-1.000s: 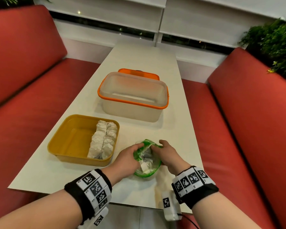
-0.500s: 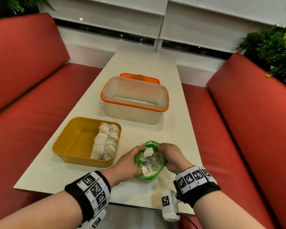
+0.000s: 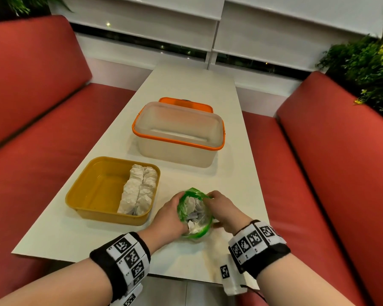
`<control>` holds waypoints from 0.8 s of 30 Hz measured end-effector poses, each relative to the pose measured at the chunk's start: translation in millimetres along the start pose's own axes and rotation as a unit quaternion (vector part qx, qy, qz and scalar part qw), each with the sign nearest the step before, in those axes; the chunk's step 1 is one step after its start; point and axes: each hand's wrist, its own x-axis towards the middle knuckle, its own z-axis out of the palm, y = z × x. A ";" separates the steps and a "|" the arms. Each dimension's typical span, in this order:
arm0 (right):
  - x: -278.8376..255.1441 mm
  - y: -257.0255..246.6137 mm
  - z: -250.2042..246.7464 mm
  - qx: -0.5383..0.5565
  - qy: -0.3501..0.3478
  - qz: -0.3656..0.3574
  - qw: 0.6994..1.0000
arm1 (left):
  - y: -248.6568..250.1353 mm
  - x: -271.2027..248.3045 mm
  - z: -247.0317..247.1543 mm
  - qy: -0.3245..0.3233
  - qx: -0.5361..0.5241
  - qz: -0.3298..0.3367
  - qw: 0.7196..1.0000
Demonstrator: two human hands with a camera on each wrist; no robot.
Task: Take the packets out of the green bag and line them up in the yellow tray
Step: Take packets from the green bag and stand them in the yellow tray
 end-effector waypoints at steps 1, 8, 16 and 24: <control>-3.6 -0.7 -2.1 -0.035 -0.020 0.011 0.999 | 0.5 0.2 -0.1 0.020 0.001 0.001 1.000; -9.4 6.2 -2.7 0.089 -0.038 -0.001 0.995 | -7.1 2.2 1.2 0.041 -0.049 -0.009 0.998; -2.6 24.2 12.5 0.148 0.018 0.002 0.989 | -14.2 -1.3 3.0 0.041 -0.048 -0.014 0.998; 0.4 31.4 4.5 -0.373 0.142 -0.256 0.881 | -10.2 2.5 1.7 0.025 0.070 0.001 0.997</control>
